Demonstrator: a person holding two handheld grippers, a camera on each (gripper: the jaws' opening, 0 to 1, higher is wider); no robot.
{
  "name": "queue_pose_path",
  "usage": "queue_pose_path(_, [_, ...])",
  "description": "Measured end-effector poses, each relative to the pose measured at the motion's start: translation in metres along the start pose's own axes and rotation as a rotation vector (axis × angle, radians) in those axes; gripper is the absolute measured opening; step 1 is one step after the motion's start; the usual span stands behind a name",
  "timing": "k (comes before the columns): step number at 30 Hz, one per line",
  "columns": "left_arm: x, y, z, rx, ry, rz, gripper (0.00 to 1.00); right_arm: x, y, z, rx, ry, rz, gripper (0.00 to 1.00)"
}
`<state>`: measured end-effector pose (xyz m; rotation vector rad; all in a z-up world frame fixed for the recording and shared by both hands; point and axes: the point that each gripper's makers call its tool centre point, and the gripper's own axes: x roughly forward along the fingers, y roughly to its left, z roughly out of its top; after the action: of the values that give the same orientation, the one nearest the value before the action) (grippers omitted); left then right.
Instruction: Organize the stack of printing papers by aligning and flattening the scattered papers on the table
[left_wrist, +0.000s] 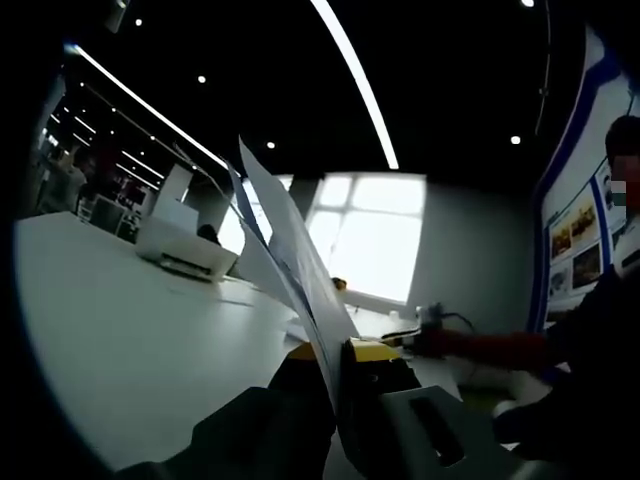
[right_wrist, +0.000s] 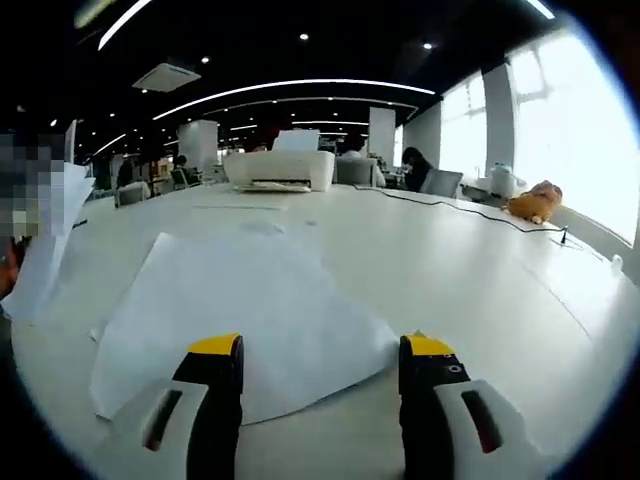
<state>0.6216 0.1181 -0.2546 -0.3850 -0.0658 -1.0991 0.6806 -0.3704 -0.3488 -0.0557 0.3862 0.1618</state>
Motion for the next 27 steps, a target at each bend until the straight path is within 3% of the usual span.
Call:
queue_pose_path(11, [0.0,-0.002,0.0,0.001,-0.005,0.001,0.07,0.003,0.004,-0.001,0.027,-0.001,0.012,0.57])
queue_pose_path(16, [0.0,-0.002,0.0,0.0,-0.003,0.002,0.07,0.001,0.01,0.001,0.02,-0.007,0.031,0.49])
queue_pose_path(19, [0.0,-0.002,0.0,-0.001,-0.003,0.002,0.07,-0.004,0.021,0.001,0.008,-0.013,0.056,0.38])
queue_pose_path(21, [0.0,-0.002,0.0,-0.001,-0.004,0.002,0.07,-0.007,0.031,0.004,-0.066,-0.034,0.087,0.3])
queue_pose_path(24, [0.0,-0.002,0.0,0.0,-0.005,0.002,0.07,-0.009,0.036,0.009,-0.231,-0.081,0.063,0.26])
queue_pose_path(27, [0.0,-0.003,0.0,0.001,-0.006,0.001,0.07,-0.009,0.039,0.008,-0.263,-0.087,0.055,0.23])
